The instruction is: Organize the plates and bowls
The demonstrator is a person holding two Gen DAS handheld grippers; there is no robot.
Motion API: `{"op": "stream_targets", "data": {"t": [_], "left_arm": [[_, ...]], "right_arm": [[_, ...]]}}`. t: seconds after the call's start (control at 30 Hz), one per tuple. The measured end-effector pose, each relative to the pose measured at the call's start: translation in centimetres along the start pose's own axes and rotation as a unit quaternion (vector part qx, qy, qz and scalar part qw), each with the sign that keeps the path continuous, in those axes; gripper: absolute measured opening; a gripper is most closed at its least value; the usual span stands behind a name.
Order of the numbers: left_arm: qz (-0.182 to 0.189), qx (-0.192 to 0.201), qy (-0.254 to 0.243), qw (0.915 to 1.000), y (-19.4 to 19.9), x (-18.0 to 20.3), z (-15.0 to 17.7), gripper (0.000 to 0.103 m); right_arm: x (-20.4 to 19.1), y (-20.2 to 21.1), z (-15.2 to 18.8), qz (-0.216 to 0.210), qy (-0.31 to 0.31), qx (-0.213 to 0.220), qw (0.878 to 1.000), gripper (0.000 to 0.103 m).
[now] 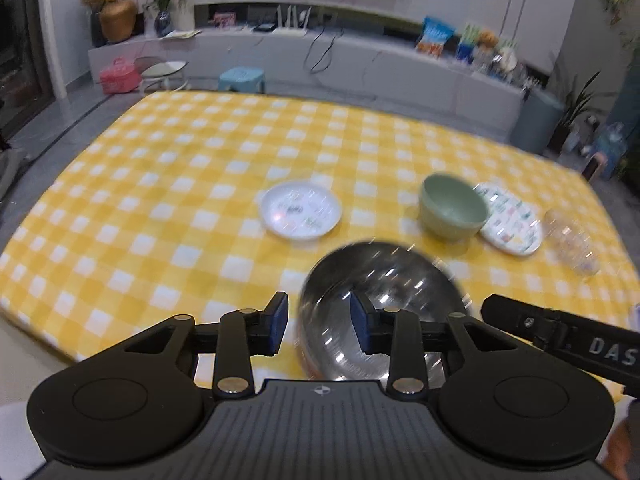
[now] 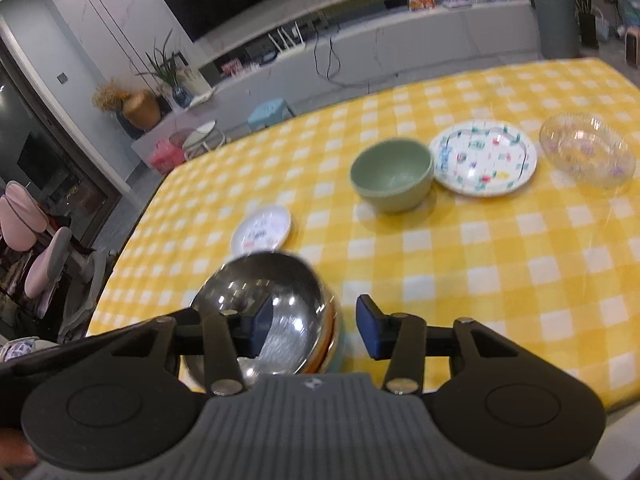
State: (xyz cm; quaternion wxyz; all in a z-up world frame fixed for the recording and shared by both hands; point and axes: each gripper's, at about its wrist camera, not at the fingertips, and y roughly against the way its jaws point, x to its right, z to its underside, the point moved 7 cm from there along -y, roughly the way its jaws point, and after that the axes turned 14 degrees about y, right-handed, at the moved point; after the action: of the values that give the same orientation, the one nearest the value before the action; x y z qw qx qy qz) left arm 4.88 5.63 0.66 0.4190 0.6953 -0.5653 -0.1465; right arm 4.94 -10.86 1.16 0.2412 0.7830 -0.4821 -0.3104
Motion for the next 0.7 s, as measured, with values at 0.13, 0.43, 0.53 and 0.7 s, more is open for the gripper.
{"op": "stream_targets", "data": {"t": [0.13, 0.43, 0.53, 0.7], "left_arm": [[0.021, 0.0, -0.007, 0.9998, -0.1, 1.4, -0.8, 0.04], [0.033, -0.013, -0.047, 0.9983, -2.1, 4.8, -1.8, 0.042], [0.042, -0.021, -0.042, 0.998, -3.1, 5.7, -2.7, 0.046], [0.073, -0.036, -0.016, 0.9966, -5.0, 7.2, -4.5, 0.046]], "right_arm": [[1.1, 0.0, -1.3, 0.007, 0.019, 0.019, 1.0, 0.051], [5.0, -3.3, -4.9, 0.051, 0.078, 0.043, 0.995, 0.062], [6.5, -5.1, -5.7, 0.061, 0.089, 0.055, 0.993, 0.062], [9.2, -7.9, -6.1, 0.065, 0.056, 0.08, 0.993, 0.063]]}}
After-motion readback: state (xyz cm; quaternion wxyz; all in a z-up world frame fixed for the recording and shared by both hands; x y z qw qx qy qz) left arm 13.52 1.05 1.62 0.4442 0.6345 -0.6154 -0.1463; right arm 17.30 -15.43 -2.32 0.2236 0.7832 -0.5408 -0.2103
